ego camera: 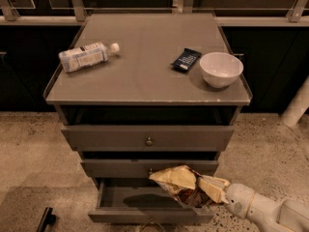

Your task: Place brown chip bag into bottom drawer

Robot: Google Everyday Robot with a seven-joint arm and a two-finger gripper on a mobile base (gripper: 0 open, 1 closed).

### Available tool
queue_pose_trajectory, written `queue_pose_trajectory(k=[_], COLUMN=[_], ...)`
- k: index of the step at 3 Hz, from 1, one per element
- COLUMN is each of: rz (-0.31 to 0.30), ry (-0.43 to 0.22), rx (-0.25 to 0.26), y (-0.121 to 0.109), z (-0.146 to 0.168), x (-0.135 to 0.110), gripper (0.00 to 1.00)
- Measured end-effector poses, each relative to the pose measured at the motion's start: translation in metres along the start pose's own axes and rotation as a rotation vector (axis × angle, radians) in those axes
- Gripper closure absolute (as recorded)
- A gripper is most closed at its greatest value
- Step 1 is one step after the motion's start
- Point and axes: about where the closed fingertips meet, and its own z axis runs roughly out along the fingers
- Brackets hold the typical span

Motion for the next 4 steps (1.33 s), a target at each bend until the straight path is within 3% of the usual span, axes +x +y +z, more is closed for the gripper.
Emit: queue_pose_trajectory(k=[1,2,4], rz=[0.007,0.038,0.152], ry=[0.0,-0.014,0.015], rx=[-0.003,0.008,0.027], y=[-0.001,-0.016,-0.084], z=[0.001,0.0,0.027], x=[0.003,0.02,0.088], gripper=[1.0,1.0,1.0])
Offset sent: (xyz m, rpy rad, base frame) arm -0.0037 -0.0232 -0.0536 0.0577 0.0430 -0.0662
